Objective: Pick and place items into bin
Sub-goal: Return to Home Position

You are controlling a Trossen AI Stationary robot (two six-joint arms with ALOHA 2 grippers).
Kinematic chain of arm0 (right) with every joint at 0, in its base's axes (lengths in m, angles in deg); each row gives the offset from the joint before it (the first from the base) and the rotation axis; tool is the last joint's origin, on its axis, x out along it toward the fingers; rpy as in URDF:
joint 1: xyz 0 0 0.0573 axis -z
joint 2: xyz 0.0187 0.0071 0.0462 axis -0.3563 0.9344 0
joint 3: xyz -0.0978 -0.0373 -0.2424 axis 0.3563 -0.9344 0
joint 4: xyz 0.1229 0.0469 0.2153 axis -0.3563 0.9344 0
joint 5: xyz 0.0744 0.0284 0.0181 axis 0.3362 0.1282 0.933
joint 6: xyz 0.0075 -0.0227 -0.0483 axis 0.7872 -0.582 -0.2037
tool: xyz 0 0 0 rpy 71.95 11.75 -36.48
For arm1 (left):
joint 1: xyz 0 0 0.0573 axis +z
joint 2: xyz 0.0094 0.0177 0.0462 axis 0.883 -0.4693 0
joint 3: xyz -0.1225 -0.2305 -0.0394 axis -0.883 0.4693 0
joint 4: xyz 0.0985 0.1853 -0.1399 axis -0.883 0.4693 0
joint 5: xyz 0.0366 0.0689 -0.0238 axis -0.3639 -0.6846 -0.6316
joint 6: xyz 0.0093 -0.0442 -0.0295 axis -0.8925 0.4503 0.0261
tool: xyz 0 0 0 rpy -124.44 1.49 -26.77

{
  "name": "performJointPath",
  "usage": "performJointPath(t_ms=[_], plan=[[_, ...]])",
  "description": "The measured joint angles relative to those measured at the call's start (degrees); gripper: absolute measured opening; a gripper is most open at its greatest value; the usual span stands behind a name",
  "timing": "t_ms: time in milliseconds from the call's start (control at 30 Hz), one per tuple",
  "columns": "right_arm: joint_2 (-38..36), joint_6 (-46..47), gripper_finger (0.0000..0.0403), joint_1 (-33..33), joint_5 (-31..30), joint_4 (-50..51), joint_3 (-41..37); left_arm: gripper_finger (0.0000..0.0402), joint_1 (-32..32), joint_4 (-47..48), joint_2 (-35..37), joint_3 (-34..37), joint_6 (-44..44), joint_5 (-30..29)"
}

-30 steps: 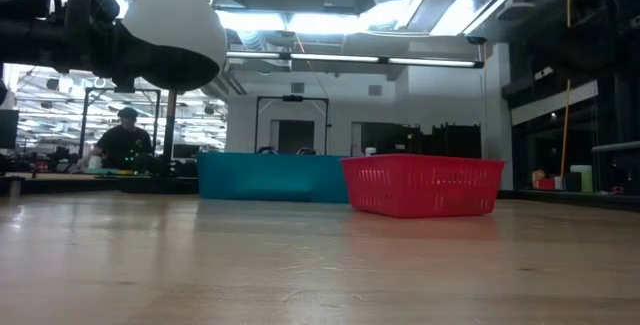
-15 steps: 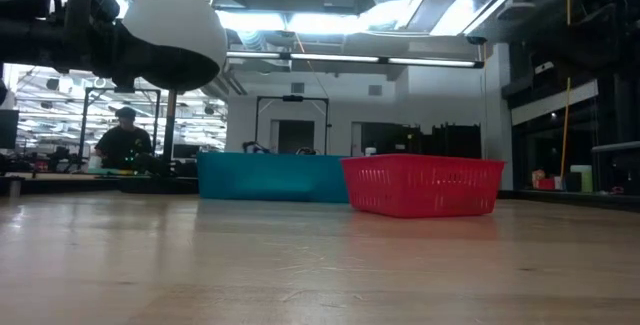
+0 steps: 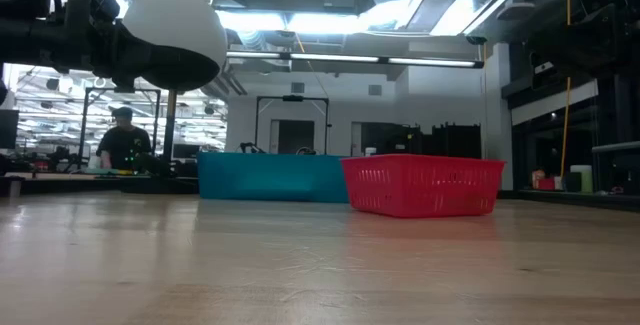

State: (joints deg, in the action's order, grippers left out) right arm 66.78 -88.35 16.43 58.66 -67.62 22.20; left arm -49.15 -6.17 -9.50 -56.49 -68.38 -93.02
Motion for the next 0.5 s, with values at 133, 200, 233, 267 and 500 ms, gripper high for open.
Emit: performJointPath(t_ms=[133, 200, 233, 267, 500], plan=[[0.0, -0.1, 0.0000, 0.0, 0.0, 0.0, 0.0, 0.0006, 0.0, 0.0, 0.0, 0.0, 0.0, 0.0], [0.0, 0.0, 0.0000, 0.0, 0.0, 0.0, 0.0, 0.0005, 0.0, 0.0, 0.0, 0.0, 0.0, 0.0], [0.0, 0.0, 0.0000, 0.0, 0.0, 0.0, 0.0, 0.0004, 0.0, 0.0, 0.0, 0.0, 0.0, 0.0], [0.0, -0.1, 0.0000, 0.0, 0.0, 0.0, 0.0, 0.0004, 0.0, 0.0, 0.0, 0.0, 0.0, 0.0], [0.0, -0.1, 0.0000, 0.0, 0.0, 0.0, 0.0, 0.0004, 0.0, 0.0, 0.0, 0.0, 0.0, 0.0]])
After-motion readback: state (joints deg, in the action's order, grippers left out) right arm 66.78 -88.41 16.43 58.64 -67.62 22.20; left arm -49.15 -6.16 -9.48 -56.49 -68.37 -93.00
